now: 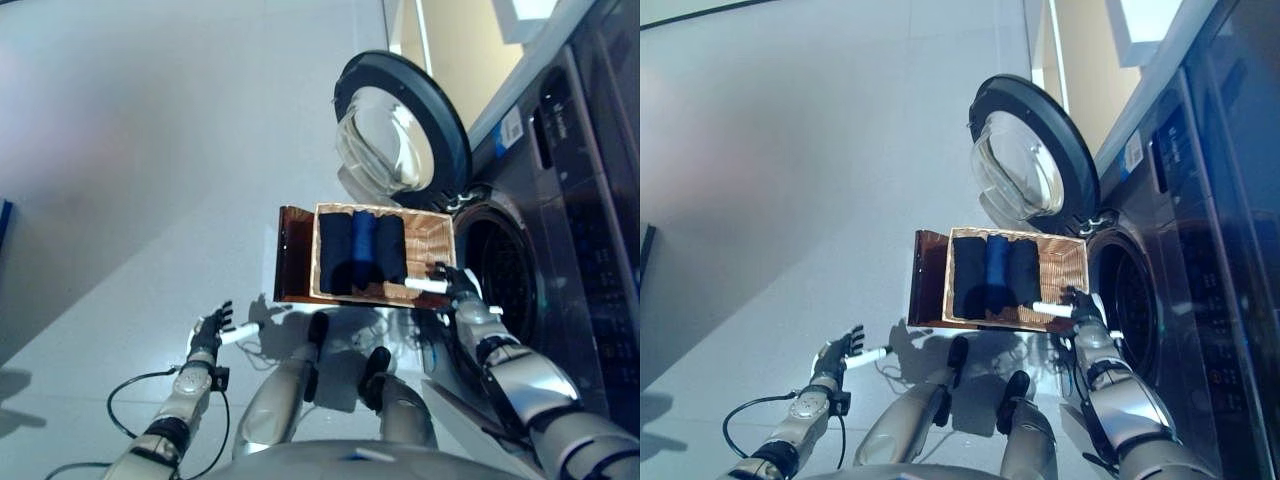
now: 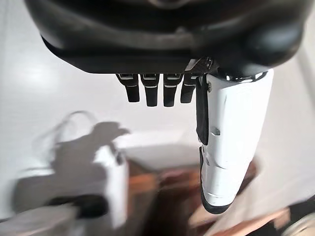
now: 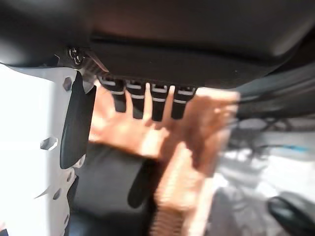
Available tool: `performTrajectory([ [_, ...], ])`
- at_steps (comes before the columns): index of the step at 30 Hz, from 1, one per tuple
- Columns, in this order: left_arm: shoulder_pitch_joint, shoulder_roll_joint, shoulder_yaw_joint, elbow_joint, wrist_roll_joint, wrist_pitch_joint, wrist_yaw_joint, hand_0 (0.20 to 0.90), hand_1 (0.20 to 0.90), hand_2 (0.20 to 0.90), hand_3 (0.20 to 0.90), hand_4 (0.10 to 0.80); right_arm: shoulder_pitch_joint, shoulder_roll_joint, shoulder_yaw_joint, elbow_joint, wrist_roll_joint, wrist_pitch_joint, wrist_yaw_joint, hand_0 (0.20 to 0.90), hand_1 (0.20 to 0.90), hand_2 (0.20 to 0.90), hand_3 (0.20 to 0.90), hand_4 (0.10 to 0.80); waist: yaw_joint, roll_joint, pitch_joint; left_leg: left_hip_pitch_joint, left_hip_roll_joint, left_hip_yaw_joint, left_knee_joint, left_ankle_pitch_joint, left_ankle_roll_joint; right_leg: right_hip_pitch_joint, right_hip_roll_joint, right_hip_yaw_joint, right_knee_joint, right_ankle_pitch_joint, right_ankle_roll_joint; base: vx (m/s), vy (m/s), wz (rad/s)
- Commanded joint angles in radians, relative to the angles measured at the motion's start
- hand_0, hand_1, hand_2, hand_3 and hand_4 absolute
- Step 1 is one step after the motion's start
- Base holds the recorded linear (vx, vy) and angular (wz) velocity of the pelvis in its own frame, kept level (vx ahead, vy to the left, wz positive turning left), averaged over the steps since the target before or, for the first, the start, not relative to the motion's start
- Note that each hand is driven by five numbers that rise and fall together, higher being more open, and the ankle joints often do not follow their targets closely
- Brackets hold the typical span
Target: Pick up the clothes and place them into the washing machine
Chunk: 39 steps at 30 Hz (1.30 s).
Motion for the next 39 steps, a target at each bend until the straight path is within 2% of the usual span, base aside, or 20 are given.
performTrajectory([
  [1,-0.020,0.051,0.029,-0.143,-0.047,-0.094,0.059,0.900,0.900,0.900,0.900,0.800,-0.063,-0.055,0.030,-0.016,0.022,-0.046,-0.069,0.900,0.900,0.900,0.900,0.800,0.007,-0.035,0.007,-0.065,0.012,-0.001,0.138,-0.131,-0.080,0.036,-0.035,0.027,-0.110,0.077,0.080,0.000,0.000,0.00],
  [3,-0.033,0.064,0.033,-0.242,-0.047,-0.101,0.064,0.900,0.900,0.900,0.900,0.800,-0.091,-0.068,0.035,-0.003,0.023,-0.045,-0.075,0.900,0.900,0.900,0.900,0.800,0.008,-0.036,0.013,-0.117,0.005,-0.004,0.195,-0.149,-0.080,-0.010,-0.042,0.027,-0.061,0.062,0.079,0.000,0.000,0.00],
  [9,-0.049,0.061,0.049,-0.368,-0.068,-0.118,0.080,0.900,0.900,0.900,0.900,0.800,-0.160,-0.078,0.046,0.034,0.000,-0.030,-0.086,0.900,0.900,0.900,0.900,0.800,0.023,-0.032,0.013,-0.175,-0.004,-0.009,0.235,-0.171,-0.072,-0.075,-0.049,0.037,-0.001,0.037,0.079,0.053,0.027,0.02],
  [10,-0.047,0.060,0.052,-0.387,-0.072,-0.120,0.081,0.900,0.900,0.900,0.900,0.800,-0.166,-0.076,0.049,0.037,-0.002,-0.029,-0.088,0.900,0.900,0.900,0.900,0.800,0.024,-0.034,0.011,-0.171,-0.006,-0.010,0.244,-0.207,-0.072,-0.072,-0.051,0.045,0.013,0.005,0.086,0.122,0.000,-0.04],
  [15,-0.038,0.048,0.065,-0.462,-0.099,-0.126,0.093,0.900,0.900,0.900,0.900,0.800,-0.197,-0.089,0.043,0.069,-0.013,-0.018,-0.101,0.900,0.900,0.900,0.900,0.800,0.042,-0.014,0.019,-0.190,-0.022,-0.018,0.235,-0.201,-0.070,-0.085,-0.059,0.040,0.015,-0.001,0.085,0.035,0.008,0.02],
  [20,-0.045,0.048,0.071,-0.460,-0.096,-0.131,0.114,0.900,0.900,0.900,0.900,0.800,-0.203,-0.085,0.043,0.066,-0.023,-0.017,-0.117,0.900,0.900,0.900,0.900,0.800,0.045,0.002,0.030,-0.188,-0.028,-0.016,0.224,-0.194,-0.066,-0.088,-0.061,0.042,0.017,-0.005,0.084,0.020,0.021,0.01],
  [30,-0.018,0.054,0.045,-0.481,-0.063,-0.134,0.157,0.900,0.900,0.900,0.900,0.800,-0.202,-0.063,0.073,0.139,-0.187,0.043,-0.195,0.900,0.900,0.900,0.900,0.800,0.051,0.019,0.010,-0.195,-0.044,-0.023,0.215,-0.189,-0.059,-0.094,-0.069,0.048,0.013,0.002,0.083,0.017,0.015,0.01],
  [39,-0.027,0.055,0.044,-0.493,-0.058,-0.139,0.181,0.900,0.900,0.900,0.900,0.800,-0.194,-0.082,0.067,0.126,-0.183,0.040,-0.195,0.900,0.900,0.900,0.900,0.800,0.062,0.020,0.027,-0.212,-0.053,-0.033,0.210,-0.180,-0.057,-0.099,-0.076,0.038,0.012,0.003,0.090,0.002,0.001,0.01],
])
